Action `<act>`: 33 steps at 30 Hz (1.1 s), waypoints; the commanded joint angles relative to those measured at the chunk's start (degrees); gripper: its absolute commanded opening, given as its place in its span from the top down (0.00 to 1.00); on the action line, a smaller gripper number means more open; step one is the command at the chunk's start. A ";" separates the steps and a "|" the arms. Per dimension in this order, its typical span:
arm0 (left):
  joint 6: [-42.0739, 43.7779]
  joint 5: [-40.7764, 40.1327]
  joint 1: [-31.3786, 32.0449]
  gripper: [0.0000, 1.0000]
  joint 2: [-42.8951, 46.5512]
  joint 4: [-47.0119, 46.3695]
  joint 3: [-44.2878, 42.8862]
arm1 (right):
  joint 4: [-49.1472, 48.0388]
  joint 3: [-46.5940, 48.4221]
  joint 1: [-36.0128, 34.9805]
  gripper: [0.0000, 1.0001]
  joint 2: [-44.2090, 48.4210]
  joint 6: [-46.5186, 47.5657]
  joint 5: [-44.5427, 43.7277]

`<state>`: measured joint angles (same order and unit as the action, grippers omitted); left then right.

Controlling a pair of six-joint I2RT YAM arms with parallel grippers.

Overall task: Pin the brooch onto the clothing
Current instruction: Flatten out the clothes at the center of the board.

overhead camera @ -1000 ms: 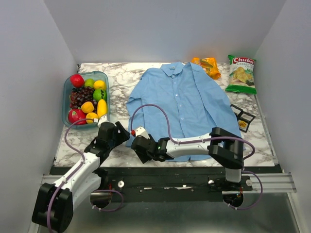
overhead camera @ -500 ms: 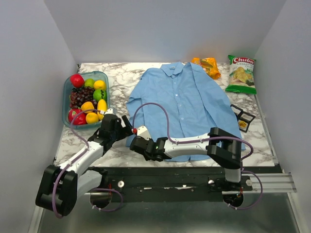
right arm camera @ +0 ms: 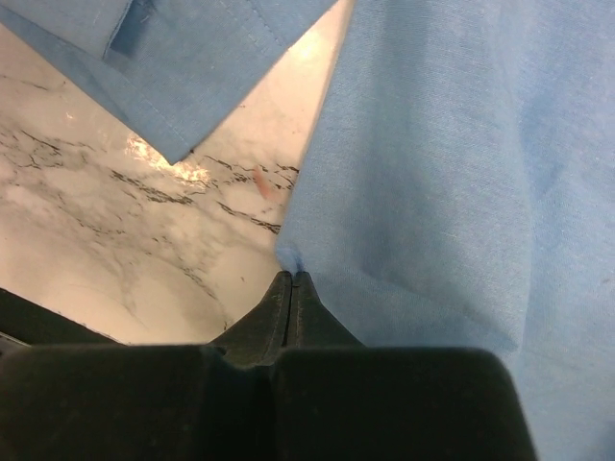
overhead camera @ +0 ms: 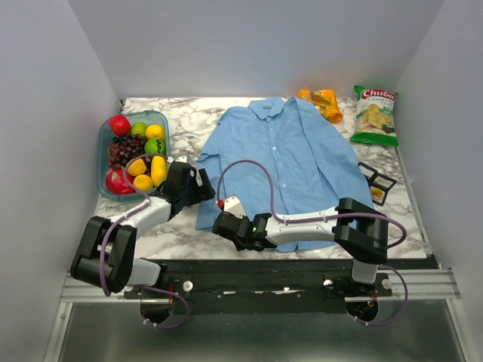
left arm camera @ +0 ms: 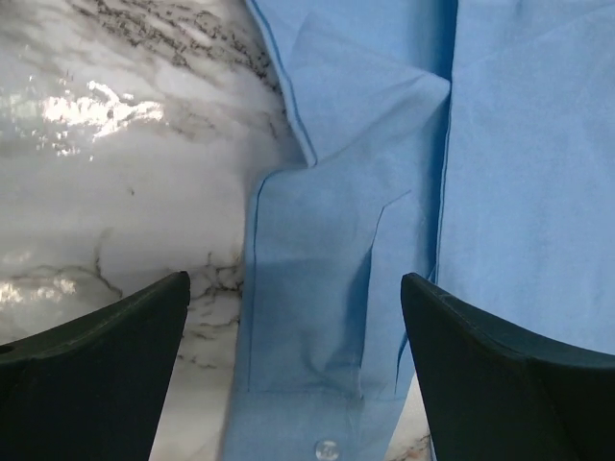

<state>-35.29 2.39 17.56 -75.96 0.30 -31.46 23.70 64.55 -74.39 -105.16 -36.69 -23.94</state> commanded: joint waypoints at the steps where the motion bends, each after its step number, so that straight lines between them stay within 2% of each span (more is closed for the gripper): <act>1: 3.12 -1.95 -0.42 0.04 -5.50 -1.52 -5.53 | 0.03 -1.97 0.30 0.99 1.80 -1.46 1.62; 3: 3.38 -0.91 -0.51 0.11 -9.28 -2.31 -8.52 | -0.41 -2.41 0.39 0.99 2.16 -1.55 1.79; 6: 3.21 4.27 -0.51 0.45 -14.46 -4.77 -11.60 | -0.76 -3.03 0.39 0.99 3.91 -1.63 1.97; 7: 2.86 5.50 -0.60 0.73 -15.35 -5.30 -12.21 | -0.76 -3.12 0.39 0.99 4.70 -1.63 2.06; 8: 2.86 5.78 -0.51 0.88 -16.66 -4.96 -13.44 | -0.76 -3.29 0.39 0.99 6.27 -1.63 1.97; 9: 3.12 5.00 -0.51 0.98 -16.85 -4.43 -14.06 | -0.68 -3.38 0.39 0.99 7.33 -1.63 1.88; 11: 4.86 2.11 -0.51 1.00 -14.93 -1.20 -15.81 | -0.76 -3.73 0.47 0.99 9.18 -1.63 1.80; 19: 15.59 -19.15 0.19 1.00 -0.60 13.49 -23.11 | -0.76 -5.31 0.56 0.99 17.27 -1.11 0.66; 22: 21.30 -25.58 3.00 1.00 3.53 18.76 -25.22 | -0.94 -5.84 0.65 0.99 17.45 -0.84 0.13; 23: 22.97 -29.95 4.22 1.00 4.41 21.47 -26.36 | -1.11 -5.93 0.65 0.99 17.19 -0.67 0.30; 26: 29.47 -40.05 10.46 1.00 4.34 26.92 -27.59 | -2.08 -6.72 0.56 0.99 16.49 -0.67 1.09; 33: 35.02 -49.84 19.43 1.00 -0.67 39.07 -24.88 | -4.98 -8.30 0.56 0.99 16.57 -0.75 2.67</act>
<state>-5.87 -35.64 33.52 -73.78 27.42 -59.16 21.43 57.54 -73.89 -88.29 -37.47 -22.04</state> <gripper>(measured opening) 0.011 0.013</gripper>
